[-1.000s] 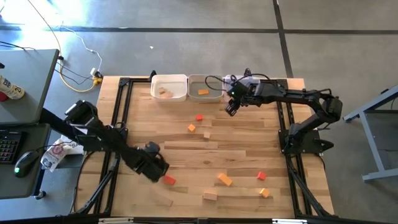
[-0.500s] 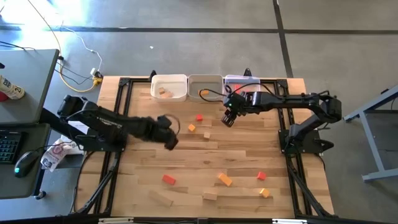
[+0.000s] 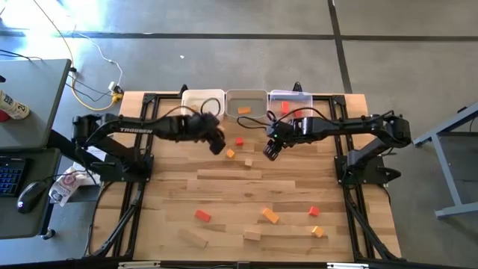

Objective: Sort & place blocks by color
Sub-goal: Put the yellow block into the gray bin

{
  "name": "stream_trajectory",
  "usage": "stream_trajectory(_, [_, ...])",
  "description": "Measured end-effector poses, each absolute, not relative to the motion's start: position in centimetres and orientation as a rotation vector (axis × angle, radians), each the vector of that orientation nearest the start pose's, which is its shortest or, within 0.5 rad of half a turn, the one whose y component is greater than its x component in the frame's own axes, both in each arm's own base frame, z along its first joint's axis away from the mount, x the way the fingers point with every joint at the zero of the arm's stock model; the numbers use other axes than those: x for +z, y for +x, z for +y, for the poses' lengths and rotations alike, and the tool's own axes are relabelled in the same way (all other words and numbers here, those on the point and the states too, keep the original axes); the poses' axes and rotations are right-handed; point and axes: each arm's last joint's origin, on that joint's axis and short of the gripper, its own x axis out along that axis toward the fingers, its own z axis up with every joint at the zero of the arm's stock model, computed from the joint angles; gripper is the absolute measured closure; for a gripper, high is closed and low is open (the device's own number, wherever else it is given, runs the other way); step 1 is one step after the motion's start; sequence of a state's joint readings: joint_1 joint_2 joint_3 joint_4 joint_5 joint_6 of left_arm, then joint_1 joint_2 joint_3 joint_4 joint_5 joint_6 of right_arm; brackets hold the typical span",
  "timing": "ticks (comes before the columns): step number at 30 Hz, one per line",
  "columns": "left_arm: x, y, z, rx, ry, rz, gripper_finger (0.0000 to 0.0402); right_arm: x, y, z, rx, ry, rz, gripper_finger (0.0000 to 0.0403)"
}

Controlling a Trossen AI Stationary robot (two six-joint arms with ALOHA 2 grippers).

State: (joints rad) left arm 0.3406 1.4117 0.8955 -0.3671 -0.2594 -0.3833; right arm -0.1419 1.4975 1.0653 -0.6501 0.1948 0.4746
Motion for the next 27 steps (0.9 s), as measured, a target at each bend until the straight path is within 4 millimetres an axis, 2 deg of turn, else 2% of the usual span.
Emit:
stream_trajectory(9, [23.2,25.9,13.9,0.675,-0.355,0.644,0.0297,23.4,29.2,-3.2,-0.545,0.426,0.978,0.0247])
stream_trajectory(20, [25.6,26.0,16.7,0.628,-0.163,0.397,0.0297,23.6,29.6,-2.7,-0.529,0.417,0.943,0.0247])
stream_trajectory(27, [26.4,25.2,18.4,0.651,-0.088,0.328,0.0296,23.6,29.5,-2.8,-0.558,0.399,0.932,0.0247])
